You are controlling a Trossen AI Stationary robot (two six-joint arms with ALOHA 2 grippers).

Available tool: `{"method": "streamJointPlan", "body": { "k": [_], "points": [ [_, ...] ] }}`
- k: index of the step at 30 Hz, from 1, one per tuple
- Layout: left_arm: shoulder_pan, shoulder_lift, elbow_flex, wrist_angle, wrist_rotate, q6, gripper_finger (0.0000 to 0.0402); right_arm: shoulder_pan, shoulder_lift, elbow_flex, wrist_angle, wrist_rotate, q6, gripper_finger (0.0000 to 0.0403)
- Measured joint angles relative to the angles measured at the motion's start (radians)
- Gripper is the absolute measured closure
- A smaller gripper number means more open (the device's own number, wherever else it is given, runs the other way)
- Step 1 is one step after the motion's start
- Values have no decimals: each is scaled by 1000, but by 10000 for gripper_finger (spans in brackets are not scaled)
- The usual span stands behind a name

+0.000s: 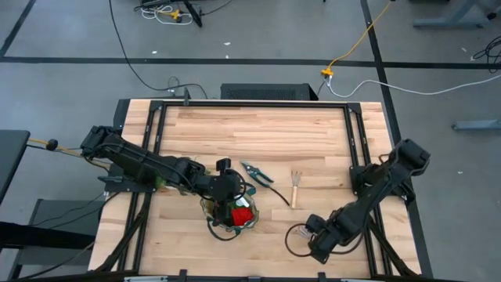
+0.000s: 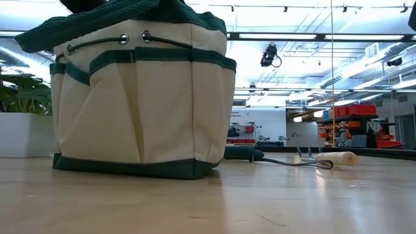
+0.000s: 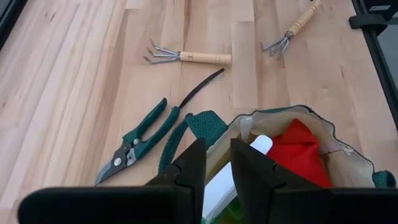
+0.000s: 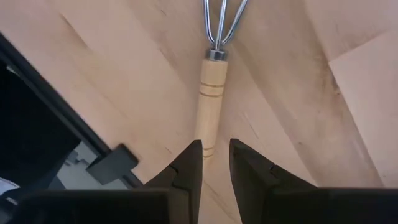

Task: Pick & Place Garden tools in Gardening bag
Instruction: Put the bottom hand rake into the gardening bag

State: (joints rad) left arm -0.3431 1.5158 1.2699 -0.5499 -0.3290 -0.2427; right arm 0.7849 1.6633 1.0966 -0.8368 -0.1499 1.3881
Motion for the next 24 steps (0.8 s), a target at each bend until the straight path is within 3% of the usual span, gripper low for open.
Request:
{"method": "streamJointPlan", "body": {
  "k": [10,24],
  "points": [
    [0,0,0,2,0,-9,323,0,16,0,23,25,-20,316],
    [0,0,0,8,0,-41,323,12,59,0,42,43,-42,233]
  ]
}}
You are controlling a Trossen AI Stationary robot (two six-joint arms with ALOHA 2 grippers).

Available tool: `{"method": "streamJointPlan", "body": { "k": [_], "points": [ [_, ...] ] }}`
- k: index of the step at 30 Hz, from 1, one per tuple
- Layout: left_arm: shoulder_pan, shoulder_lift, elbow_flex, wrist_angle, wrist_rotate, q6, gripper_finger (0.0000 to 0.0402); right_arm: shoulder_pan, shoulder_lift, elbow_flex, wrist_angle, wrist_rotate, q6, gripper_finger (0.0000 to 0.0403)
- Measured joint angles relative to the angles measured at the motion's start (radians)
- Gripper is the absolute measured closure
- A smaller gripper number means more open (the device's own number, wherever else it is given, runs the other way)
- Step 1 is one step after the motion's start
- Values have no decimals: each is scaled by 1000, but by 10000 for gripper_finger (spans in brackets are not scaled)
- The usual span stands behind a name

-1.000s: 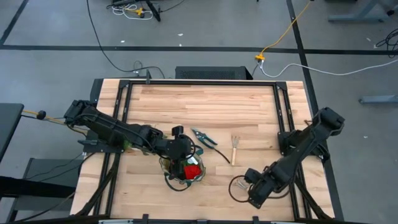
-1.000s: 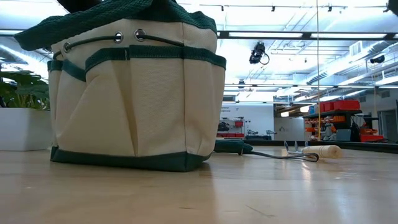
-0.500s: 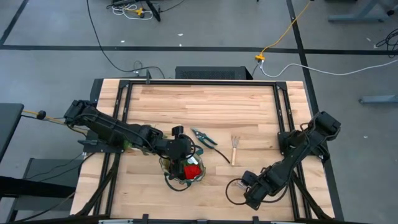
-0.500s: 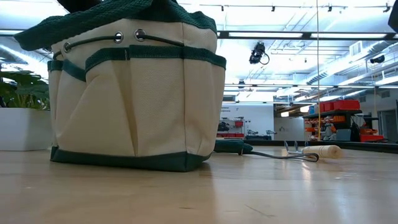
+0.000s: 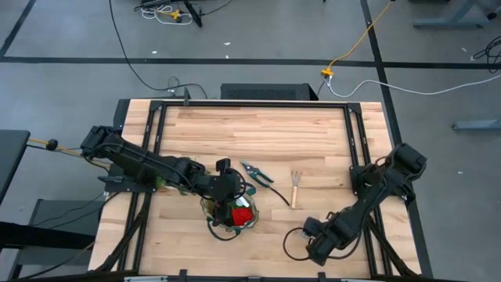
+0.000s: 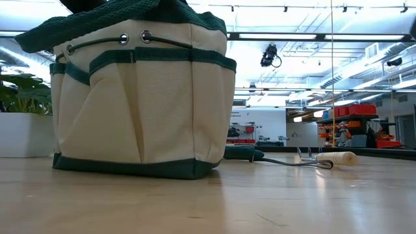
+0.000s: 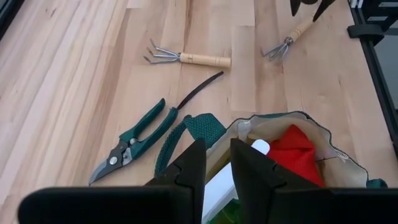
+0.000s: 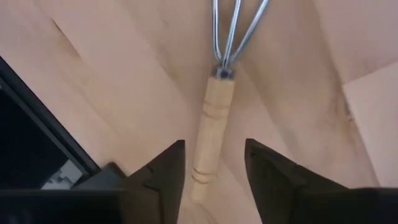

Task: Pick & Place Garden tools in Gardening bag
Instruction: Put the bottom hand rake into the gardening bag

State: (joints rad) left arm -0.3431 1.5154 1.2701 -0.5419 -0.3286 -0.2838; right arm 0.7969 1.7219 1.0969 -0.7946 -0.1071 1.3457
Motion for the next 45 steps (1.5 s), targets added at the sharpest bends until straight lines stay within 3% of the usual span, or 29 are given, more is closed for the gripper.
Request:
{"method": "streamJointPlan", "body": {
  "k": [28,32,40,45],
  "points": [
    [0,0,0,-1,0,2,323,2,128,3,69,9,-45,236],
    [0,0,0,-1,0,2,323,2,129,3,64,18,-45,262],
    [0,0,0,-1,0,2,323,2,128,3,59,20,-46,356],
    [0,0,0,-1,0,2,323,2,128,3,59,20,-64,358]
  ]
}}
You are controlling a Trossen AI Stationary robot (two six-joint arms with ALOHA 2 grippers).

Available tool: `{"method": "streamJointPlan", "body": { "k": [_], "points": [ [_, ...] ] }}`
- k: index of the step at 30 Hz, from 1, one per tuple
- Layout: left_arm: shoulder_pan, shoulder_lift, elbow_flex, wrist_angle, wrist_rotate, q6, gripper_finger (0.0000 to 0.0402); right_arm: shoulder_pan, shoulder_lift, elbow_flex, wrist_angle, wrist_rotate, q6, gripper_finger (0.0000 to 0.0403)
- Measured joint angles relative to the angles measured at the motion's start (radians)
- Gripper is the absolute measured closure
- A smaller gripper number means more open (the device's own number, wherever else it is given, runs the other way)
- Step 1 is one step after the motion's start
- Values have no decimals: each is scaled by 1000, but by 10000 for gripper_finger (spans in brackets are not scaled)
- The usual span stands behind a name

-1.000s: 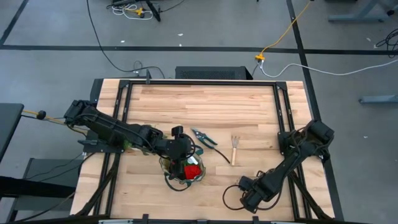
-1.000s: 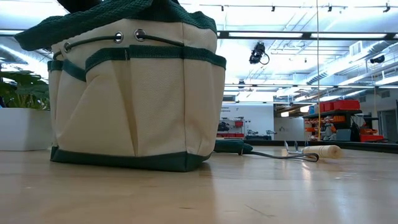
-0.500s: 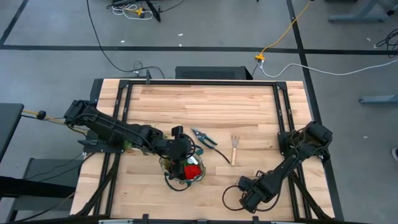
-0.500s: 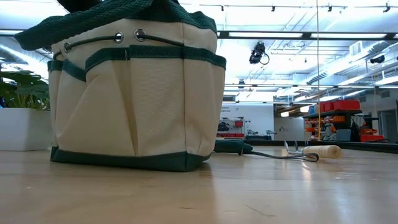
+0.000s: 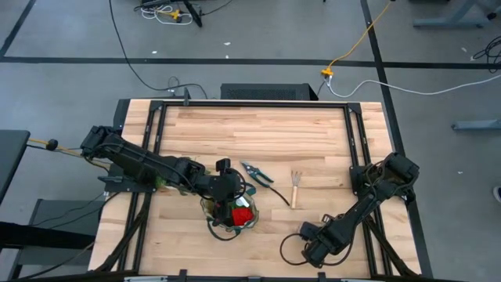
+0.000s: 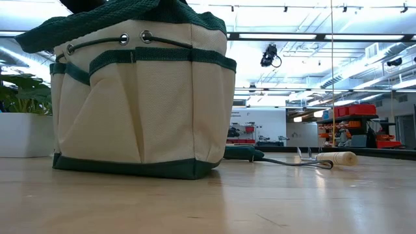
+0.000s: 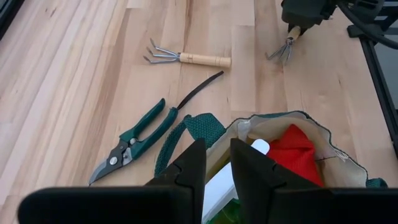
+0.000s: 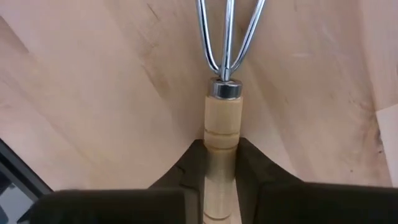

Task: Pick & Place Garden tools in Gardening bag
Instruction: Put the bottom hand rake into the gardening bag

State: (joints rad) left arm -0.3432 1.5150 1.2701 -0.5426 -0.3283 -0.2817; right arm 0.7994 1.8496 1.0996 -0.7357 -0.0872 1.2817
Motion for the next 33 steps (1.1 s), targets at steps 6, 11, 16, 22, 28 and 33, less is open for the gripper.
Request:
{"method": "streamJointPlan", "body": {
  "k": [6,11,16,22,28,33],
  "points": [
    [0,0,0,1,-5,-1,323,-3,-25,-5,0,41,-37,358],
    [0,-13,0,17,-40,2,326,-25,-90,-5,7,139,-57,358],
    [-2,-60,2,29,-95,3,334,-49,-174,-4,44,263,-111,358],
    [-1,-145,2,30,-179,4,344,-91,-258,-4,215,397,-286,358],
    [-1,-217,1,39,-217,5,346,-182,-278,-3,513,420,-558,358],
    [-1,-255,1,44,-219,6,346,-281,-273,-2,670,376,-718,358]
  ]
}}
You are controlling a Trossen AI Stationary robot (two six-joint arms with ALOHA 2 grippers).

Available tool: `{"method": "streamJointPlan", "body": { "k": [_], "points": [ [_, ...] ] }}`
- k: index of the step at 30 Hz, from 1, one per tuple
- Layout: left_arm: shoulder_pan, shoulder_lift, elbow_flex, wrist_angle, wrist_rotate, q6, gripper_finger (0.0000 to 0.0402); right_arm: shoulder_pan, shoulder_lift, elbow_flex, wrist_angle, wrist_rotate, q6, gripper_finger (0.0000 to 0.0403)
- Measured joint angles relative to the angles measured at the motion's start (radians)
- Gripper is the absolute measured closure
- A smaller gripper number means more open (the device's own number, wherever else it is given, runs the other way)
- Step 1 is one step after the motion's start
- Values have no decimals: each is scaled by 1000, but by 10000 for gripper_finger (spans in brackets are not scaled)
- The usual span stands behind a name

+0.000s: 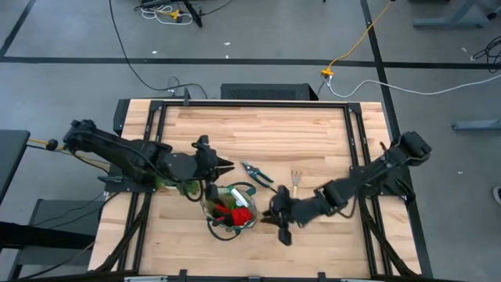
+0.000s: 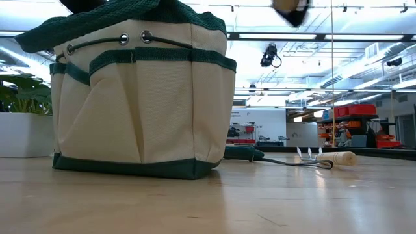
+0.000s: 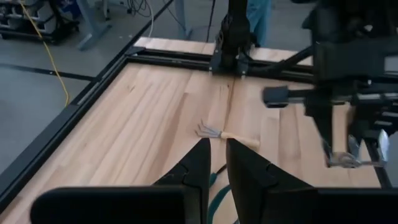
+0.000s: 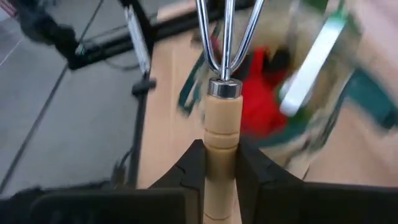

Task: Pick & Place Garden tools in Gardening bag
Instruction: Put the bottom hand rake into the gardening bag

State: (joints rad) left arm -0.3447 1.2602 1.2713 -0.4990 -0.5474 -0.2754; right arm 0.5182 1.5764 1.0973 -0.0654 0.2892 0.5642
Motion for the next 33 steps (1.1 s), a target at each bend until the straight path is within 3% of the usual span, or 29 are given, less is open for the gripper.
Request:
{"method": "streamJointPlan", "body": {
  "k": [9,20,25,33],
  "points": [
    [0,-21,0,0,-5,9,346,-131,22,2,249,-103,-158,358],
    [0,-21,-1,21,-10,27,346,-202,103,5,532,-189,-259,358],
    [0,-21,-1,28,-26,36,346,-217,220,89,533,-249,-272,358],
    [2,-39,-1,68,-91,53,346,-216,342,240,513,-257,-410,358]
  ]
}}
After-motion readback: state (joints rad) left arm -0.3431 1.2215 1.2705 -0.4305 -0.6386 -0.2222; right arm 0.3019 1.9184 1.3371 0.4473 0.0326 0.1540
